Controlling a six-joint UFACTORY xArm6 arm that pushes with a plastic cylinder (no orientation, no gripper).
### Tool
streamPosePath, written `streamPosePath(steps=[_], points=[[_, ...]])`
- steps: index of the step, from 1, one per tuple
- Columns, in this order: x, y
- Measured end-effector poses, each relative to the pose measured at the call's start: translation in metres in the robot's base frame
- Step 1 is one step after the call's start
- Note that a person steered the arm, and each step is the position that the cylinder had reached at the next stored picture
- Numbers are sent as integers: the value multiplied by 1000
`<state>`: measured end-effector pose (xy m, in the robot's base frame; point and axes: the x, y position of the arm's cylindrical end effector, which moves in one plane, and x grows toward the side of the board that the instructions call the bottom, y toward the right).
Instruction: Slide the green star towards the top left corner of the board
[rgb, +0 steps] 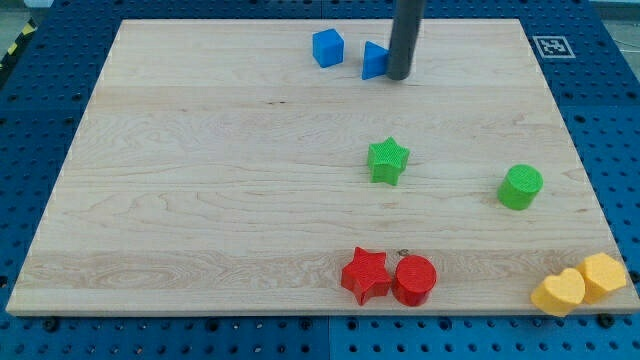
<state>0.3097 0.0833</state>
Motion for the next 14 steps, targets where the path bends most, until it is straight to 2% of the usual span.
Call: streamPosePath(steps=[1,2,3,5,7,8,9,11,12,13,14], points=[[-14,-41],[-24,-58],[-20,-42],[50,-13],[55,-9],[55,27],[55,107],[55,138],[62,194],[90,230],[137,237]])
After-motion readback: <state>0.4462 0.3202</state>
